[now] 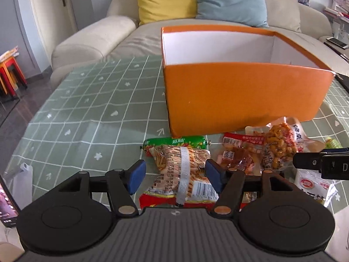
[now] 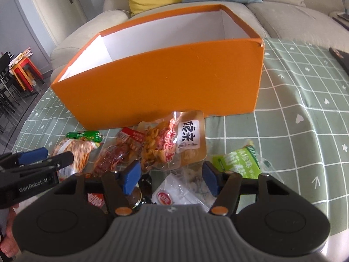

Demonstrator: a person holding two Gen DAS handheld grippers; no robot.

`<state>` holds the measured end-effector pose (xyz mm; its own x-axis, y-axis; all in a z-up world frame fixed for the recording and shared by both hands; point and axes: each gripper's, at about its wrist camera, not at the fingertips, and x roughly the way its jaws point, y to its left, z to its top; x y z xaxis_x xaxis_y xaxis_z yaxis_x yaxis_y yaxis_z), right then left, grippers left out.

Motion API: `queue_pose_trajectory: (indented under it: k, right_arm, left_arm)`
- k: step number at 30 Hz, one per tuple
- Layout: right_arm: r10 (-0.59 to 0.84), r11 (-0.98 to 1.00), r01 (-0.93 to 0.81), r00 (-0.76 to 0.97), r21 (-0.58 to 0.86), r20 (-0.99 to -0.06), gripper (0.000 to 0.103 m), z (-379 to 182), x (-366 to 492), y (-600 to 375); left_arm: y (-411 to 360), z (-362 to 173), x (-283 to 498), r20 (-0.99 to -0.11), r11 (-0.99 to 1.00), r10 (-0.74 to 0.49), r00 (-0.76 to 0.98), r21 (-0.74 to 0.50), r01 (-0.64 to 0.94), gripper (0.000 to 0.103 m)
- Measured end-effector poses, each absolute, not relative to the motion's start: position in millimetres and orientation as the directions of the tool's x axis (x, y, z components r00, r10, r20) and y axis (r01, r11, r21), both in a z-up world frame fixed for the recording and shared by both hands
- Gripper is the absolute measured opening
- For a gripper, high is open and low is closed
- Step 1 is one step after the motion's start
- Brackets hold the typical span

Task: Organize snacks
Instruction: 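Grasp the yellow-striped noodle bag with left tool while right tool grasps the peanut bag, then lift both held bags into the orange box and release them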

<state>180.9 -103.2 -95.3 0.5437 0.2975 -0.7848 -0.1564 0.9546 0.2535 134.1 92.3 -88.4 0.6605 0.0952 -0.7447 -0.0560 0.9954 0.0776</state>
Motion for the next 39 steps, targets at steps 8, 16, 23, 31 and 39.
queue_pose_trajectory:
  k: [8, 16, 23, 31, 39]
  right_arm:
    - [0.290, 0.956, -0.134, 0.552, 0.260, -0.782, 0.062, -103.5, 200.0, -96.7]
    - [0.296, 0.955, -0.165, 0.591, 0.246, -0.750, 0.028, -85.2, 190.4, -90.3]
    - [0.384, 0.923, -0.217, 0.589, 0.319, -0.711, 0.028, -73.1, 184.5, -75.6]
    - [0.381, 0.924, -0.224, 0.570, 0.309, -0.728, 0.033, -81.7, 188.6, -59.6]
    - [0.347, 0.937, -0.175, 0.539, 0.301, -0.767, 0.032, -100.3, 206.3, -53.0]
  left_arm:
    - [98.2, -97.0, 141.9, -0.761, 0.998, 0.041, 0.647, 0.005, -0.057, 0.069]
    - [99.6, -95.8, 138.3, -0.762, 0.997, 0.018, 0.647, -0.031, -0.065, 0.056]
    - [95.4, -95.7, 136.1, -0.765, 0.998, 0.003, 0.644, -0.035, -0.045, 0.053]
    - [99.2, -95.6, 134.6, -0.766, 0.996, -0.017, 0.643, -0.070, -0.058, 0.053]
    - [105.1, -96.7, 135.4, -0.765, 0.991, -0.043, 0.643, -0.114, -0.070, 0.053]
